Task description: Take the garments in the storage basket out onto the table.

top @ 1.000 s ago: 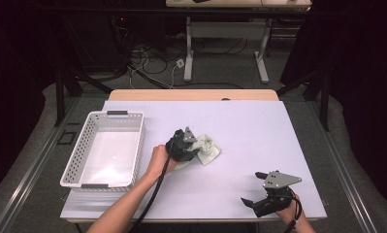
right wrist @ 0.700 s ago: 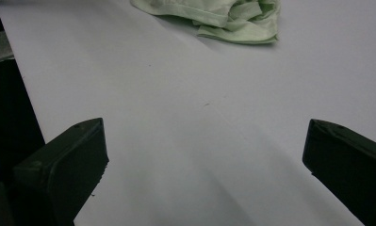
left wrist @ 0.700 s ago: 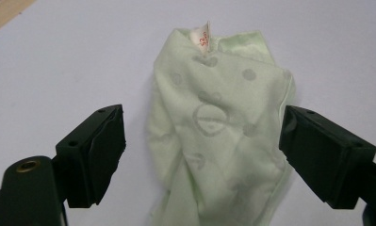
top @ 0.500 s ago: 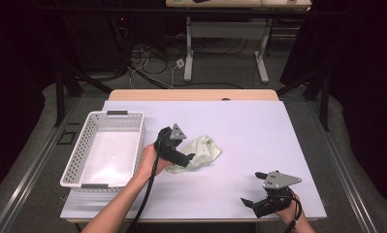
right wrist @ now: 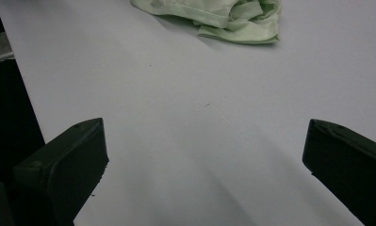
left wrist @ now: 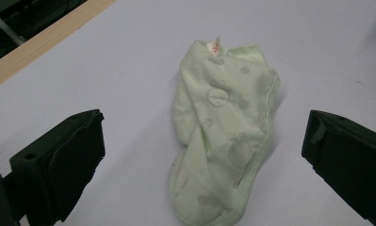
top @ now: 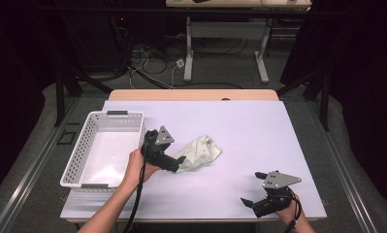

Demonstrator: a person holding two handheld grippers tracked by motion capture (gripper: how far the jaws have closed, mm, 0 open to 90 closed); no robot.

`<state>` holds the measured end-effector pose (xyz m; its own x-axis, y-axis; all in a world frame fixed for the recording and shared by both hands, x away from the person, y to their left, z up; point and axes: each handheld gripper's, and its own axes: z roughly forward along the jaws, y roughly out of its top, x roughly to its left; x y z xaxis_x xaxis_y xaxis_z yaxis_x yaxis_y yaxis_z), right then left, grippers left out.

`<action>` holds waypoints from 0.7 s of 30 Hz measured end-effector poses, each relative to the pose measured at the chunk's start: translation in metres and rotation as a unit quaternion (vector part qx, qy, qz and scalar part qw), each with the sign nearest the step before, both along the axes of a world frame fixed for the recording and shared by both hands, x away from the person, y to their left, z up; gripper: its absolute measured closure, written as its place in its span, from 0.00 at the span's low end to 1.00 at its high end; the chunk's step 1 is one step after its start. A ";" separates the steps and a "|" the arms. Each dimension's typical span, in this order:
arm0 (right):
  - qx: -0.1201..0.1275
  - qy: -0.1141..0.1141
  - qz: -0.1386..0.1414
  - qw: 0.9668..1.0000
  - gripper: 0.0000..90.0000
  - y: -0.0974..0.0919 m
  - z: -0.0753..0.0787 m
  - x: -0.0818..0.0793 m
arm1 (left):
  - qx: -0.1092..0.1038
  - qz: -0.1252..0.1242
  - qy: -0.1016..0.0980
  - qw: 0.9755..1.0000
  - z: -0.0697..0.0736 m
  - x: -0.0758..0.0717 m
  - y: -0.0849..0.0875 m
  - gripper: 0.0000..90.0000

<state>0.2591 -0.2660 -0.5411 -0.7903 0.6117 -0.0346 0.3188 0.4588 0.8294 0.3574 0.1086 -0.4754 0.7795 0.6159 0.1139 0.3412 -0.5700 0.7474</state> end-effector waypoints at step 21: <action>0.000 -0.002 0.000 1.000 0.00 0.000 0.000 0.000 | 0.006 0.030 -0.003 1.000 0.002 -0.044 0.051 0.00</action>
<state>0.2587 -0.2663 -0.5408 -0.7896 0.6123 -0.0389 0.3152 0.4592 0.8305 0.3134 0.1593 -0.4738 0.7406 0.6599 0.1263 0.3700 -0.5574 0.7432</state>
